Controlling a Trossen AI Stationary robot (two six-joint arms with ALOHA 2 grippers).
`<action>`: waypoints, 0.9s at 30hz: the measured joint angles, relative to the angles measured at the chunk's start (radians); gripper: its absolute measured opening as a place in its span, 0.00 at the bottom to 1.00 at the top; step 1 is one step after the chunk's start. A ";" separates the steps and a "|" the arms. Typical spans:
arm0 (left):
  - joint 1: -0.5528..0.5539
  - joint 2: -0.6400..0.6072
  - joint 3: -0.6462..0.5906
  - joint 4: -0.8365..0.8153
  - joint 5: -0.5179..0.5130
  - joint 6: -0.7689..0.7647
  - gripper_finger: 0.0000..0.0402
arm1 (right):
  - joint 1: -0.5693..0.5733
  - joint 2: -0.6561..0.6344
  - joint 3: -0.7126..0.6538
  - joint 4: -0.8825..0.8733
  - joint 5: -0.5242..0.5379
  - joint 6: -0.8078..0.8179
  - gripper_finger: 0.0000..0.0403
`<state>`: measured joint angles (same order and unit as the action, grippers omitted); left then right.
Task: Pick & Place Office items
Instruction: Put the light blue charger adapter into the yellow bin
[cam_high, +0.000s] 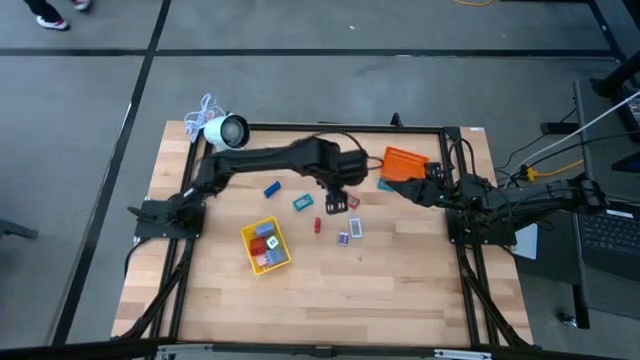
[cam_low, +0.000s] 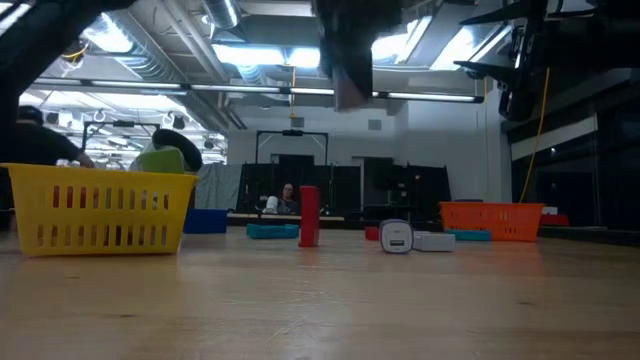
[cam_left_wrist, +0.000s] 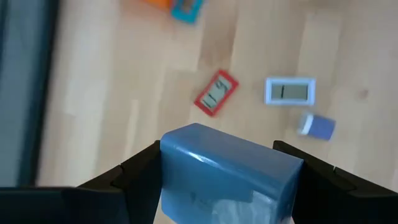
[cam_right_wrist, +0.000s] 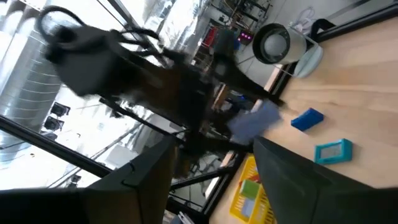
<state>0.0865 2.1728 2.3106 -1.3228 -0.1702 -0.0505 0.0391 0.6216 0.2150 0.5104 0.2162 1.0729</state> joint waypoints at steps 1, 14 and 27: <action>-0.005 -0.024 0.000 0.005 -0.007 -0.012 0.65 | 0.000 0.000 0.000 0.001 0.000 0.000 0.56; -0.207 -0.217 0.001 -0.009 -0.203 -0.226 0.65 | 0.004 0.001 0.000 -0.011 -0.025 0.009 0.56; -0.479 -0.173 0.001 -0.245 -0.386 -0.698 0.65 | 0.004 0.001 0.000 -0.060 -0.084 0.027 0.56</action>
<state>-0.3928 1.9999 2.3119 -1.5675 -0.5559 -0.7481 0.0429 0.6224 0.2153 0.4507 0.1323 1.0998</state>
